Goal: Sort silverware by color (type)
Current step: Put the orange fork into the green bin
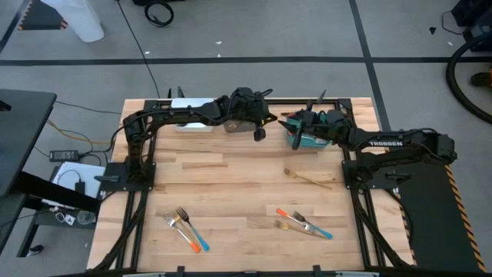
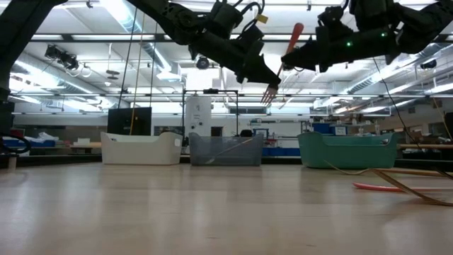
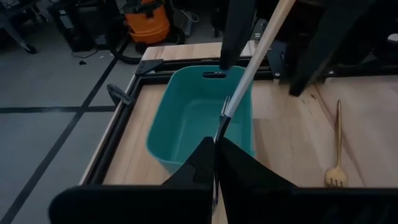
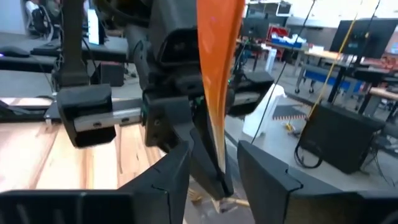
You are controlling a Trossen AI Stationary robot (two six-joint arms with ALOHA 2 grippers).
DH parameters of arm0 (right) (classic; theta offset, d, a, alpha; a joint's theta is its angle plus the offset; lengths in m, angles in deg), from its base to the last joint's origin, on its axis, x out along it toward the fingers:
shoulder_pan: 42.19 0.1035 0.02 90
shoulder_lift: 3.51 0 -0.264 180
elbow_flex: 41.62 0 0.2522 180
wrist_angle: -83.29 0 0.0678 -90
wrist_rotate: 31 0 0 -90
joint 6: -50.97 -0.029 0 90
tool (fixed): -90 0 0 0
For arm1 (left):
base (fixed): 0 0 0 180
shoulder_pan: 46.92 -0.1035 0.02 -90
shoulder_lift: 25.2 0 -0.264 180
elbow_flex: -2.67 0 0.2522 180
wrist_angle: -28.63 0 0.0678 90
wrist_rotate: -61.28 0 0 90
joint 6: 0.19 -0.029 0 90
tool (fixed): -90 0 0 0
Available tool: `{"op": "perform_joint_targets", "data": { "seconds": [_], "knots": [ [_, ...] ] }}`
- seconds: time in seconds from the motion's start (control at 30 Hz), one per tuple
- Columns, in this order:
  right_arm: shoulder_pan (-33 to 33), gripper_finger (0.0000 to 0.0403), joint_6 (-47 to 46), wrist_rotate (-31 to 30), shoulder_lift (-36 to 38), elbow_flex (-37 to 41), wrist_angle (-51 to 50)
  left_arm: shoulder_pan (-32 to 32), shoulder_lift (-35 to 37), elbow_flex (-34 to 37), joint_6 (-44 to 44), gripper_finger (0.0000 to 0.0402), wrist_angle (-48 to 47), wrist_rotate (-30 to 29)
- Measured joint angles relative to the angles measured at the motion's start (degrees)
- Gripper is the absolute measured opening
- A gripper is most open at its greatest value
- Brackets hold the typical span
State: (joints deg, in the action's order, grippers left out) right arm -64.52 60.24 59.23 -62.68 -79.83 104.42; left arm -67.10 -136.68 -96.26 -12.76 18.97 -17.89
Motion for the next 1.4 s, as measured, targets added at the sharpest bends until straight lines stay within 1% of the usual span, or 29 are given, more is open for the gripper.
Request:
{"op": "perform_joint_targets", "data": {
  "seconds": [0.1, 0.2, 0.4, 0.57, 0.67, 0.77, 0.97, 1.03, 1.1, 1.17, 1.27, 1.4],
  "knots": [
    [0.0, 0.0143, 1.4, 2.2, 0.0, 0.0, 1.2, 0.2, 0.0, 0.0, 0.0, 0.0017, 1.0, 0.9],
    [0.0, 0.0124, 2.9, 4.5, -0.1, 0.0, 2.4, 0.2, 0.0, 0.0, -0.5, 0.0017, 3.2, 3.5],
    [0.0, 0.0074, 4.7, 4.5, -0.1, 0.0, 3.1, 0.2, 0.0, 0.0, -1.6, 0.0017, 6.1, 6.4],
    [-0.2, 0.0023, 6.0, 3.9, -0.1, 0.0, 3.0, 0.2, 0.0, 0.0, -1.4, 0.0018, 6.0, 6.6],
    [-0.8, 0.0012, 5.9, 3.9, -0.1, 0.0, 2.4, 0.2, 0.0, 0.0, -1.3, 0.0023, 5.5, 6.5],
    [-1.9, 0.0016, 3.7, 3.9, -0.1, 0.0, 0.7, 0.2, 0.1, 0.0, -1.3, 0.0045, 3.9, 5.0],
    [-3.0, 0.0014, 2.6, 3.8, -0.1, 0.0, -3.8, -0.9, 1.0, 0.0, -1.3, 0.0112, -2.7, 4.6],
    [-3.0, 0.0014, 2.7, 3.8, -0.1, 0.0, -5.2, -1.2, 1.1, 0.0, -1.2, 0.0125, -5.8, 4.6],
    [-3.1, 0.0014, 2.9, 3.8, -0.1, 0.0, -6.6, -1.6, 1.3, 0.0, -0.5, 0.0128, -9.6, 4.6],
    [-3.1, 0.0013, 3.6, 3.4, -0.1, -1.5, -11.6, -1.9, 1.4, 0.0, -0.4, 0.0129, -12.7, 4.6],
    [-3.1, 0.0013, 4.3, 0.5, -0.1, -5.8, -22.3, -2.0, 1.4, 0.0, -0.5, 0.0129, -16.5, 4.6],
    [-2.4, 0.0018, 4.4, -3.5, -0.1, -10.7, -34.2, -1.8, 1.4, 1.2, -0.5, 0.0129, -16.8, 4.6]
  ]
}}
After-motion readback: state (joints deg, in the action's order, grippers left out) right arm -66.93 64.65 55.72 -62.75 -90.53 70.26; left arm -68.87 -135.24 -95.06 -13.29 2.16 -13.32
